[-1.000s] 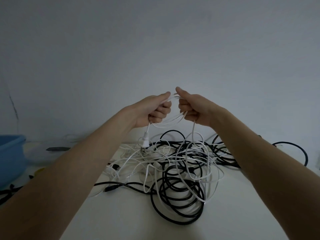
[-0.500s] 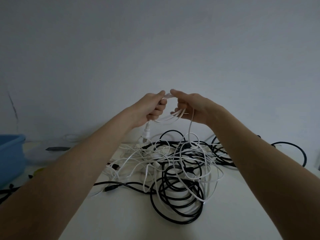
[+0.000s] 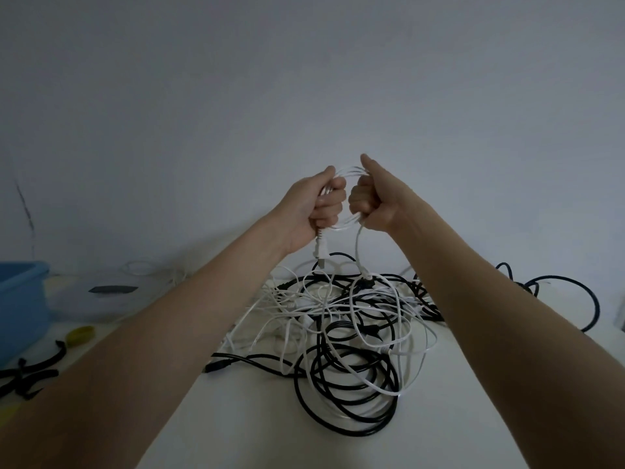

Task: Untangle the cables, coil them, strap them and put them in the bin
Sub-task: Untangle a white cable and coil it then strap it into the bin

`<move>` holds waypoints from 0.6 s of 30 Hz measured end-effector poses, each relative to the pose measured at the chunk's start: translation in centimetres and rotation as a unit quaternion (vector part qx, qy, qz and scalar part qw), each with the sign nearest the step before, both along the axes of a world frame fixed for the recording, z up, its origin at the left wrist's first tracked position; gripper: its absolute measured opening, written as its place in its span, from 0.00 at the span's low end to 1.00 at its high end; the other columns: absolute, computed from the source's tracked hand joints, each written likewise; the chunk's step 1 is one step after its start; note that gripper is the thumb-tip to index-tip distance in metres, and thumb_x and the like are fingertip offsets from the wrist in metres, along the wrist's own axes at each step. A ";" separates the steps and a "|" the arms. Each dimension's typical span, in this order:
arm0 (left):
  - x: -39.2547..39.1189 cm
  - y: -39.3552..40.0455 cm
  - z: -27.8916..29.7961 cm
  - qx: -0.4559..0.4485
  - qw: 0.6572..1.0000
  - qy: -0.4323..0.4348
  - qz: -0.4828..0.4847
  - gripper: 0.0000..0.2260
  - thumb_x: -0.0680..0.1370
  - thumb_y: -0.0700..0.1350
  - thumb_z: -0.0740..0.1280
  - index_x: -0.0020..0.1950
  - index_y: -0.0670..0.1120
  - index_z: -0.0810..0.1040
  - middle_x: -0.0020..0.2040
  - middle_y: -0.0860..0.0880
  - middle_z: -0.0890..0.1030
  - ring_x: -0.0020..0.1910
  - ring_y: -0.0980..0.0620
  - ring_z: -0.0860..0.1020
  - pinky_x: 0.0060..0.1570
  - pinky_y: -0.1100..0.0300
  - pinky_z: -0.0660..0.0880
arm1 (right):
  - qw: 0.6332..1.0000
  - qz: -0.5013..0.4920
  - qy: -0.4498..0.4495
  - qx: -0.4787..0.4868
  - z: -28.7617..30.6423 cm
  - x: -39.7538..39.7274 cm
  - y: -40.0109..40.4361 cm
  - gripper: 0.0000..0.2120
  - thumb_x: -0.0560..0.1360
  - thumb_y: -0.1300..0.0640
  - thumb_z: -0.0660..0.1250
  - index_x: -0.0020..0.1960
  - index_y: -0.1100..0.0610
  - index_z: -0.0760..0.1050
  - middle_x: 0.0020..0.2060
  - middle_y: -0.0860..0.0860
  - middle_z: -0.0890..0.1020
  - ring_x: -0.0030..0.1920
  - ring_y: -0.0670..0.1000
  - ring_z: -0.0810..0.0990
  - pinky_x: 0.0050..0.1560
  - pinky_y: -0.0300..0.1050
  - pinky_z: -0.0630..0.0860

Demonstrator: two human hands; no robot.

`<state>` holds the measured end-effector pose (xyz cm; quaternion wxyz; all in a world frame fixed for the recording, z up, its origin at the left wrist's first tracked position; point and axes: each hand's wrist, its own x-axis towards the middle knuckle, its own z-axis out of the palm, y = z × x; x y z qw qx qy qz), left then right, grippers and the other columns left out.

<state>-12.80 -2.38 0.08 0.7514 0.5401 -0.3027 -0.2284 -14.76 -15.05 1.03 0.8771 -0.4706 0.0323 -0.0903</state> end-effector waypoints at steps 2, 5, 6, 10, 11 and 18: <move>0.4 0.2 0.4 -0.027 0.999 0.017 0.019 0.18 0.83 0.48 0.51 0.34 0.48 0.64 0.19 0.55 0.58 0.16 0.59 0.54 0.18 0.67 0.50 | 0.997 0.064 -0.027 -0.019 0.3 -0.5 -0.3 0.30 0.76 0.42 0.61 0.22 0.53 0.54 0.17 0.47 0.55 0.16 0.44 0.54 0.16 0.34 0.51; 0.9 0.2 0.6 -0.084 0.994 0.055 0.041 0.18 0.83 0.47 0.51 0.33 0.48 0.62 0.19 0.55 0.59 0.15 0.59 0.54 0.17 0.66 0.49 | 0.991 0.091 -0.093 0.011 0.2 -0.7 0.1 0.26 0.78 0.49 0.62 0.23 0.53 0.60 0.19 0.46 0.57 0.18 0.44 0.57 0.19 0.33 0.62; 1.0 0.1 0.7 -0.107 0.991 0.068 0.047 0.18 0.83 0.47 0.51 0.33 0.48 0.62 0.19 0.55 0.59 0.15 0.59 0.54 0.17 0.66 0.49 | 0.990 0.090 -0.109 0.013 -0.1 -0.6 0.4 0.25 0.78 0.52 0.62 0.23 0.54 0.63 0.19 0.46 0.59 0.19 0.44 0.60 0.22 0.34 0.67; 1.6 -0.3 0.8 -0.177 0.975 0.096 0.094 0.18 0.83 0.46 0.50 0.33 0.48 0.62 0.19 0.55 0.59 0.15 0.59 0.54 0.16 0.67 0.49 | 0.989 0.093 -0.117 -0.004 -1.7 -0.2 1.9 0.25 0.80 0.50 0.57 0.24 0.54 0.65 0.21 0.48 0.67 0.25 0.47 0.71 0.40 0.40 0.73; 1.6 -0.3 0.7 -0.187 0.971 0.098 0.109 0.17 0.83 0.45 0.50 0.33 0.48 0.61 0.19 0.55 0.59 0.15 0.59 0.54 0.16 0.67 0.49 | 0.990 0.084 -0.113 -0.002 -1.9 -0.1 2.2 0.23 0.80 0.50 0.56 0.27 0.55 0.65 0.23 0.49 0.69 0.29 0.48 0.73 0.42 0.41 0.74; 3.3 1.4 1.3 -0.270 0.935 0.141 0.183 0.18 0.83 0.45 0.47 0.34 0.48 0.61 0.18 0.53 0.65 0.14 0.59 0.58 0.15 0.68 0.54 | 0.910 -0.041 -0.009 -0.413 -4.0 -1.1 2.6 0.11 0.81 0.57 0.56 0.51 0.64 0.72 0.38 0.55 0.74 0.30 0.49 0.73 0.28 0.38 0.73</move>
